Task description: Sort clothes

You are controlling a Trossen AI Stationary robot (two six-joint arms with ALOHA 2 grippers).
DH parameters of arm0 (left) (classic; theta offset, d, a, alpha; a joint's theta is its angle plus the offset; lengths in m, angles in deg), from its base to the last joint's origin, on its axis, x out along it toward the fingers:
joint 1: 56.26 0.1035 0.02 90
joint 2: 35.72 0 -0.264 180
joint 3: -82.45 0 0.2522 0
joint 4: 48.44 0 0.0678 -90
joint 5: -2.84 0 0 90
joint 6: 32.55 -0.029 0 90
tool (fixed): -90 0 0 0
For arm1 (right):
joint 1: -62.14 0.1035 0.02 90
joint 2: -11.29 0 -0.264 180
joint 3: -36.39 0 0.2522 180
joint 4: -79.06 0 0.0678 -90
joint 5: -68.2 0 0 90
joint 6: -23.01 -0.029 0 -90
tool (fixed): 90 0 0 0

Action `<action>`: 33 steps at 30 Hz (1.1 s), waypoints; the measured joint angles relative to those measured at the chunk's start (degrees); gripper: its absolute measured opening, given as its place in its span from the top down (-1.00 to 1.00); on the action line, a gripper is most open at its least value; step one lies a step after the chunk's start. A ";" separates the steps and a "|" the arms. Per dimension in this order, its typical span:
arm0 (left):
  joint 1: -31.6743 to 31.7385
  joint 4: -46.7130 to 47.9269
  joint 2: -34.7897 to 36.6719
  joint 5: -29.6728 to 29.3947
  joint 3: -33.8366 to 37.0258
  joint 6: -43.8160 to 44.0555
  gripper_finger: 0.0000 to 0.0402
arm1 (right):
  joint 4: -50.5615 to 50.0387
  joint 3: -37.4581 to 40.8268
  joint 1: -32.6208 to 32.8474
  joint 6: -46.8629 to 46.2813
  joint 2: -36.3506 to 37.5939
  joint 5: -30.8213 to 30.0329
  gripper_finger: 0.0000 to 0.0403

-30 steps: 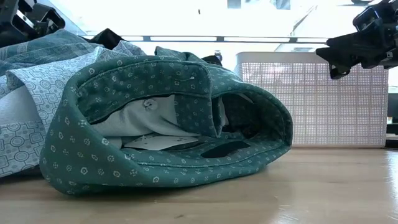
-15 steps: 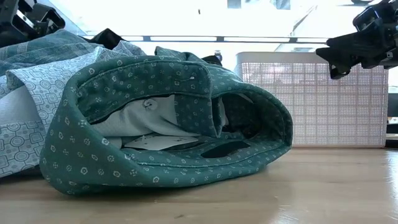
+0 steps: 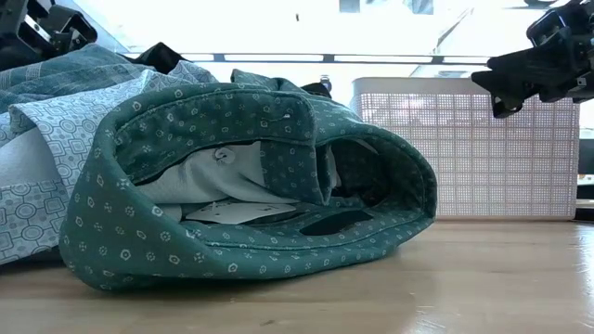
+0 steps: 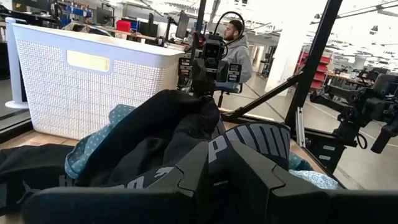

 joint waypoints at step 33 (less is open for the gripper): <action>0.00 -0.44 0.00 -3.87 0.00 -0.84 0.69 | 27.16 -27.01 -0.08 -4.19 -23.89 -4.05 0.31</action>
